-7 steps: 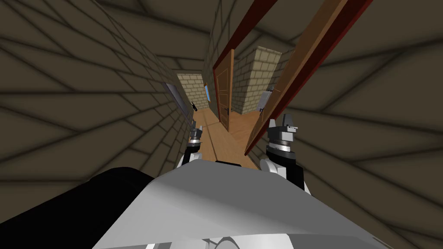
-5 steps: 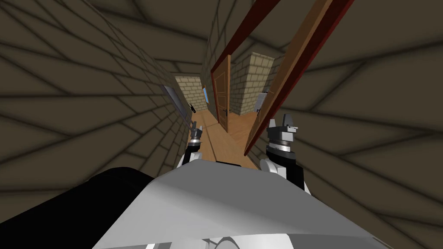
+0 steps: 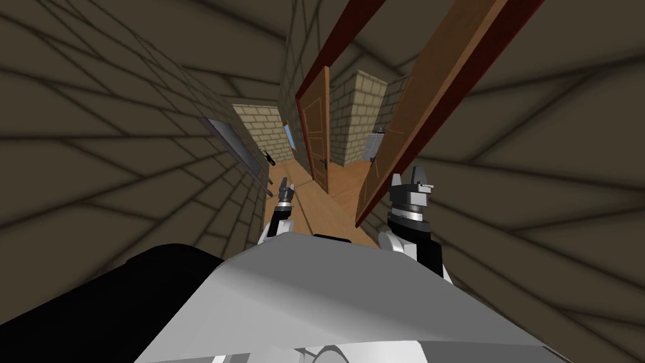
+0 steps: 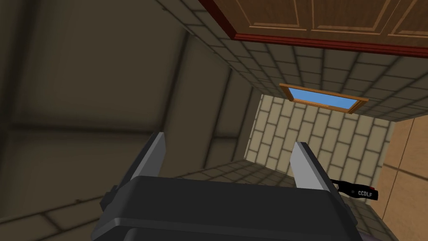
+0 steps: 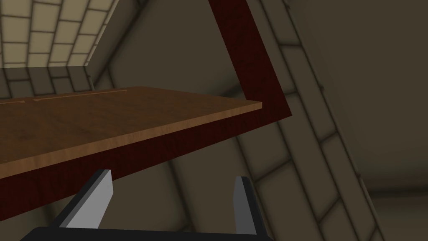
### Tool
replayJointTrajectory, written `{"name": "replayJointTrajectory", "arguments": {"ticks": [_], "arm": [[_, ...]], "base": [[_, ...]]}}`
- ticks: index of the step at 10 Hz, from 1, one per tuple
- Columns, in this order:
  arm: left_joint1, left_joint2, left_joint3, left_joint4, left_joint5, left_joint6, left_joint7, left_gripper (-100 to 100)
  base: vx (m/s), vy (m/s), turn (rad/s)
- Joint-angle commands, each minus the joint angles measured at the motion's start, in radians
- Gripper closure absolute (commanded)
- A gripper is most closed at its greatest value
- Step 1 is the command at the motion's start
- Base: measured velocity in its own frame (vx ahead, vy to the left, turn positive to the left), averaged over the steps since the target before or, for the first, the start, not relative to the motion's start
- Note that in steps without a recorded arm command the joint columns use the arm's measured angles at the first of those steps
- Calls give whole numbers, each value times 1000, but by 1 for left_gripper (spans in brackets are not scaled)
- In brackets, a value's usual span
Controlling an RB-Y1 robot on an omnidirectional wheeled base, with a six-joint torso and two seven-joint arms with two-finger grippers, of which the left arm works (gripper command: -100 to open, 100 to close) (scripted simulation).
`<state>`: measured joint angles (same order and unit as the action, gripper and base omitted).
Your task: Push the door open
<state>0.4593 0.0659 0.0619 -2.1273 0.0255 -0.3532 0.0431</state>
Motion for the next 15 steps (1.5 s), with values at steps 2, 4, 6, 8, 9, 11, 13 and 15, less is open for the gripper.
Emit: {"name": "replayJointTrajectory", "arguments": {"ticks": [2,4,6,8,9,11,13,15], "arm": [[-38,14,36,53,-8,1,-1,-100],[-68,21,62,97,-17,0,-4,-100],[-103,27,91,147,-27,0,-9,-100],[-139,33,121,198,-37,0,-13,-100],[-159,35,138,227,-43,0,-15,-100],[-188,38,162,269,-51,-1,-18,-100],[-218,40,188,312,-60,-1,-22,-100],[-250,42,214,357,-69,-1,-26,-100]], "base": [[160,141,-231],[145,154,-249],[145,175,-295],[123,227,-313],[109,231,-368],[112,209,-277],[69,166,-228],[50,169,-269]]}}
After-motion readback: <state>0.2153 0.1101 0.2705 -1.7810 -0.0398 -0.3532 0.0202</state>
